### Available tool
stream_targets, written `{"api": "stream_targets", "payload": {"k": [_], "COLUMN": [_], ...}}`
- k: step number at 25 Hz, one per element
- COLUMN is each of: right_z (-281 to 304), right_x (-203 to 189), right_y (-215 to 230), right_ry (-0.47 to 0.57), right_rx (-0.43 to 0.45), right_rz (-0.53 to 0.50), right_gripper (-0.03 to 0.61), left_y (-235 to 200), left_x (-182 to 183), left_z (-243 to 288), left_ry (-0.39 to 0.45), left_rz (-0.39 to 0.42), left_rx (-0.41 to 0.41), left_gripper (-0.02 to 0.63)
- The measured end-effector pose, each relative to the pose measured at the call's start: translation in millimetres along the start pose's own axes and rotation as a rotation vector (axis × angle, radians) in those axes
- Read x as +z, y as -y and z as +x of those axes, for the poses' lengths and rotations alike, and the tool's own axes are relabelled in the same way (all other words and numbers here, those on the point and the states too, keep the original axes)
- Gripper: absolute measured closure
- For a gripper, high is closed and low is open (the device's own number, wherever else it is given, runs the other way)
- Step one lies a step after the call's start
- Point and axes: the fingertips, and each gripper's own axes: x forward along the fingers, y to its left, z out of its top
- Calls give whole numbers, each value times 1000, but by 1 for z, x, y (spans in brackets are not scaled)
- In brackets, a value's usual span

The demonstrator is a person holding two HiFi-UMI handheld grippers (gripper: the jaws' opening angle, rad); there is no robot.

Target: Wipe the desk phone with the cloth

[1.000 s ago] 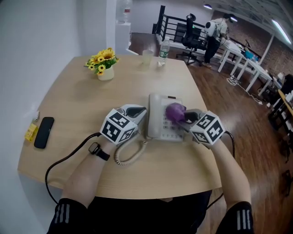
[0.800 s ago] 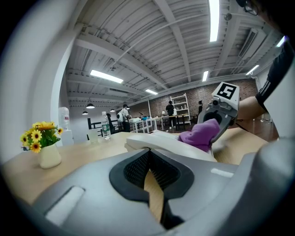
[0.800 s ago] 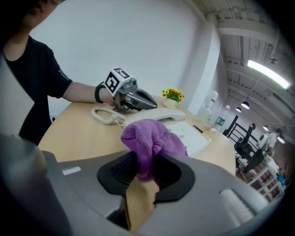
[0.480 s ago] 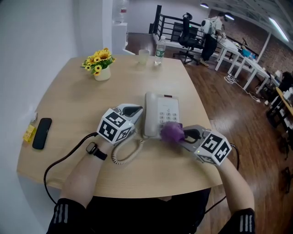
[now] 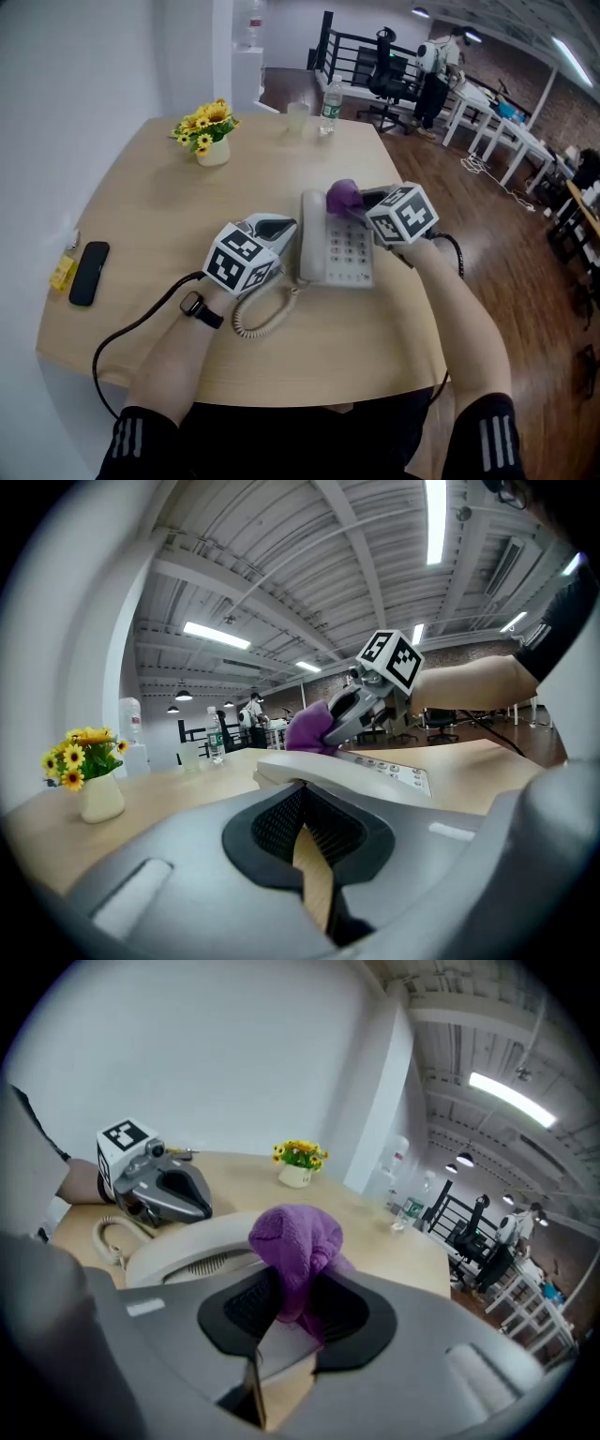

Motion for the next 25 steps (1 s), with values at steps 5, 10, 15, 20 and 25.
{"api": "stream_targets", "payload": {"k": [5,10,15,20,25], "right_z": [-2,-35,-64,-87,-87], "right_x": [-14,-43,-69,-62,3], "right_y": [-40,-98,-147,-148,-60], "right_ry": [-19,-5,-14,7,134], "right_rx": [77,179,244,244,33], "right_rz": [-55,-127,-195,-216,-91], "right_gripper": [471,471,471,471,471], "left_y": [-1,0,-1,0,-1], "left_x": [1,0,1,1,1], "left_z": [0,0,-1,-1,-1], "left_ry": [-2,-1,0,0,-1], "left_rz": [-6,-4,1,2,4], "left_rx": [-4,-2,3,2,4], "left_gripper": [620,620,620,620,620]}}
